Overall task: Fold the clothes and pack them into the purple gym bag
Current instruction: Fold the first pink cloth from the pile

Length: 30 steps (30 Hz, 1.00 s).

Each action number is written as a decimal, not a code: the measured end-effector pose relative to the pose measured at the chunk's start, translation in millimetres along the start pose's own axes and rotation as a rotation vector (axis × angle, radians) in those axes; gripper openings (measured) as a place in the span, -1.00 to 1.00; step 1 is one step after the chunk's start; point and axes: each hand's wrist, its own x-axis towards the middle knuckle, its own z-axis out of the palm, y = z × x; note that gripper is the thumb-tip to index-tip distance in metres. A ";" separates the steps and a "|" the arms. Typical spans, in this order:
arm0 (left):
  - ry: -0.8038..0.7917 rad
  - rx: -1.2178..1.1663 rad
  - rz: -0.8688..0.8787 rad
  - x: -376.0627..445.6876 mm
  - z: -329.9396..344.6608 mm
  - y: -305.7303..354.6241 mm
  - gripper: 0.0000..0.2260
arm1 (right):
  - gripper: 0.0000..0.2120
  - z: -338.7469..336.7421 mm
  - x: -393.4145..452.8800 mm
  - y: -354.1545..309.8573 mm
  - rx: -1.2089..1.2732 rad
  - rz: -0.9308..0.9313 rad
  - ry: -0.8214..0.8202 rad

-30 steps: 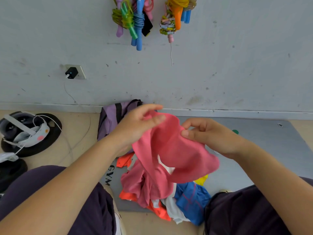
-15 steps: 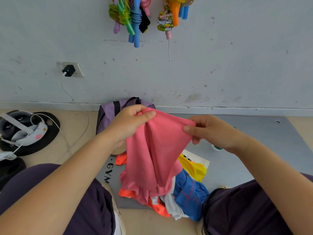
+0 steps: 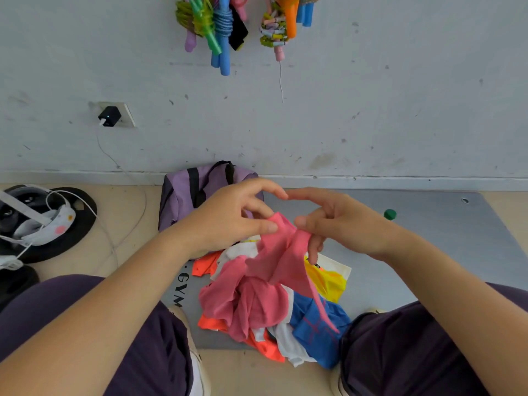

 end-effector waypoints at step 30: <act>0.300 -0.490 -0.332 8.4 -0.2 -12.7 -0.93 | -0.85 -5.6 -8.8 -17.0 0.132 -0.111 0.011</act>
